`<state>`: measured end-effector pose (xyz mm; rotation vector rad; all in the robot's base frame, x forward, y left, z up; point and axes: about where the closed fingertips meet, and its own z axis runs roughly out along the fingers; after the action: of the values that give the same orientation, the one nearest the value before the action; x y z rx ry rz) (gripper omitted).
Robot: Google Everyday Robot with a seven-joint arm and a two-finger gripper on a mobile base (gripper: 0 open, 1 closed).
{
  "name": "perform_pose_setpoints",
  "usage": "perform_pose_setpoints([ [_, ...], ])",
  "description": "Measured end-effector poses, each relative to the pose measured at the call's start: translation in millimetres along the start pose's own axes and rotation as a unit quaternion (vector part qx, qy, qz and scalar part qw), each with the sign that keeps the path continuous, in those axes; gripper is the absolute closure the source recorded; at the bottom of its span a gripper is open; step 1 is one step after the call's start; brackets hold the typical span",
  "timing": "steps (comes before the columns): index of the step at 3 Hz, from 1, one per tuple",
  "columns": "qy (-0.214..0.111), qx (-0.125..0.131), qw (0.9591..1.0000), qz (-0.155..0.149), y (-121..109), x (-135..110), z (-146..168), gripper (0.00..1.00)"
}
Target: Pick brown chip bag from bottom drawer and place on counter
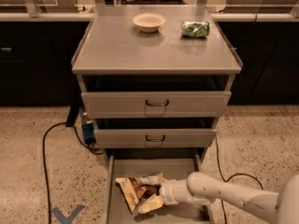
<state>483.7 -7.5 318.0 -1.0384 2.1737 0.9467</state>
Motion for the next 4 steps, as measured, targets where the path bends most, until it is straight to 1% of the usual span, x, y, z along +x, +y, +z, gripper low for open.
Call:
perform_pose_setpoints([
  [1,0.009,-0.015,0.9996,0.020,-5.4,31.9,52.0,0.00],
  [2,0.046,0.012,0.9989,0.002,-13.7,44.6,98.3,0.00],
  [3,0.046,0.012,0.9989,0.002,-13.7,44.6,98.3,0.00],
  [4,0.050,0.023,0.9984,0.014,-34.3,47.0,112.2,0.00],
])
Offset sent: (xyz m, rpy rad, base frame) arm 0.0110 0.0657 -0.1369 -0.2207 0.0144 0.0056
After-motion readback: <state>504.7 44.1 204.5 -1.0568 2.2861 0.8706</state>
